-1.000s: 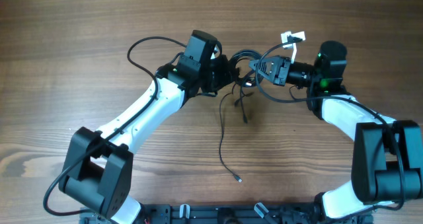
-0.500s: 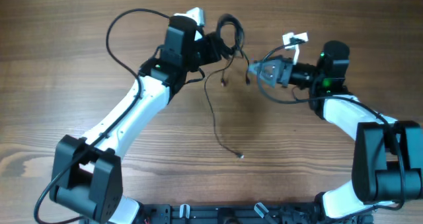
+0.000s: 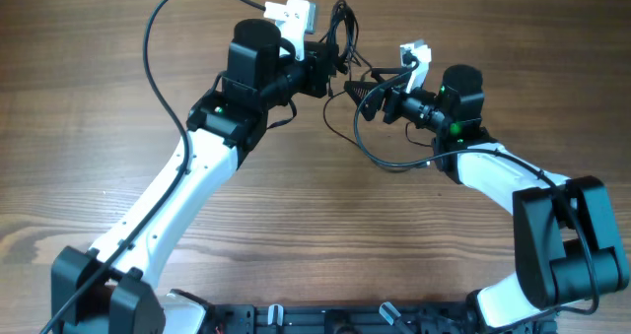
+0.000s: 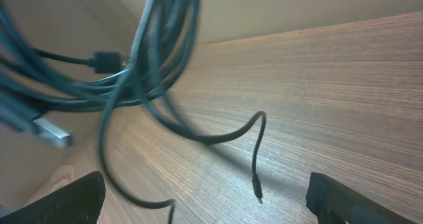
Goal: Untangle cables
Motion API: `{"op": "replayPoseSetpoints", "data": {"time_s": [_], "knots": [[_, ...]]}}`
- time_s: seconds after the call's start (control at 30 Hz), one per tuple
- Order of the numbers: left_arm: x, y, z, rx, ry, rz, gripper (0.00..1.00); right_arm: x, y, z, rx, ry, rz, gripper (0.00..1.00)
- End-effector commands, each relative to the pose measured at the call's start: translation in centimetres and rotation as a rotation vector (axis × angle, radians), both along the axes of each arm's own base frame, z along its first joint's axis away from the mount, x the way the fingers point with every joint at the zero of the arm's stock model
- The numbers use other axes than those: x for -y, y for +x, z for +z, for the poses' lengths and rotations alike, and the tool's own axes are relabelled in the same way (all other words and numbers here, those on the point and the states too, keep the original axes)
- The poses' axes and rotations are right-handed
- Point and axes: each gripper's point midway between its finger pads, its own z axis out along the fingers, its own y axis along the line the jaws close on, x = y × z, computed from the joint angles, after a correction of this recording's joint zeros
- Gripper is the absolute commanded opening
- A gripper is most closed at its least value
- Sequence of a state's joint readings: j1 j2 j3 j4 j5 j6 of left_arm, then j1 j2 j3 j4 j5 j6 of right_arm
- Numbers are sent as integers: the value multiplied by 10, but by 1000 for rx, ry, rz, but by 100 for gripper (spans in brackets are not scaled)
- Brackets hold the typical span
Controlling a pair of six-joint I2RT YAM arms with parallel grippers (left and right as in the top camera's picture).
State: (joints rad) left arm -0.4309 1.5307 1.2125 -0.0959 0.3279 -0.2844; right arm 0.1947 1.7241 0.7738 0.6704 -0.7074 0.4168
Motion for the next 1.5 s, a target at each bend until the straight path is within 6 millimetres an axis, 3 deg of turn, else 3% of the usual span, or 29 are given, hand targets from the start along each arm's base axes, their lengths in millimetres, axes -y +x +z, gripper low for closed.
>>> {"op": "replayPoseSetpoints", "data": {"time_s": [0.0,0.13,0.17,0.2,0.27,0.3,0.37,0.47,0.5,0.6,0.63,0.7,0.8,0.93,1.03,1.1,1.17,1.2,1.23,1.27,1.33,1.47], "knots": [[0,-13,4,6,23,-52,4,4,5,1,32,-19,-20,100],[7,-25,-2,-41,9,-116,4,1,3,4,139,-85,22,100],[9,-27,0,-41,1,-131,4,-5,-4,6,164,-86,79,90],[12,-30,3,-35,-13,-154,4,-13,-14,8,175,-71,150,69],[17,-34,8,-26,-36,-194,4,-23,-30,11,189,-42,255,4],[18,-34,8,-25,-38,-197,4,-25,-38,15,195,-19,308,4],[4,-24,4,-34,-20,-135,4,-20,-50,24,130,68,382,4],[-48,4,-13,-107,18,93,4,21,-53,38,53,157,402,5],[-77,14,-19,-146,12,192,4,57,-47,47,27,200,363,4],[-117,27,-21,-187,-28,306,4,111,-34,56,7,235,233,4],[-136,32,-21,-198,-46,357,4,144,-28,60,2,251,146,4],[-157,37,-21,-197,-50,405,4,169,-25,62,-9,269,80,4],[-182,41,-21,-195,-55,460,4,194,-24,64,-10,279,15,4],[-242,43,-30,-221,-37,620,4,234,-20,63,-14,298,-118,4],[-271,37,-39,-266,-35,687,4,246,-15,55,-66,331,-191,5],[-276,33,-43,-289,-32,698,4,249,-8,41,-124,345,-252,7],[-270,33,-49,-311,-34,679,18,258,8,11,-152,256,-399,29],[-266,32,-51,-319,-35,668,31,260,11,-2,-175,212,-447,40],[-256,30,-58,-351,-37,636,56,261,13,-26,-232,141,-514,91],[-249,27,-64,-378,-32,619,72,258,13,-37,-258,96,-534,100],[-233,19,-74,-432,-14,585,100,253,16,-38,-271,87,-542,100],[-202,14,-77,-449,-1,509,100,261,21,-2,-243,104,-620,100]]}}
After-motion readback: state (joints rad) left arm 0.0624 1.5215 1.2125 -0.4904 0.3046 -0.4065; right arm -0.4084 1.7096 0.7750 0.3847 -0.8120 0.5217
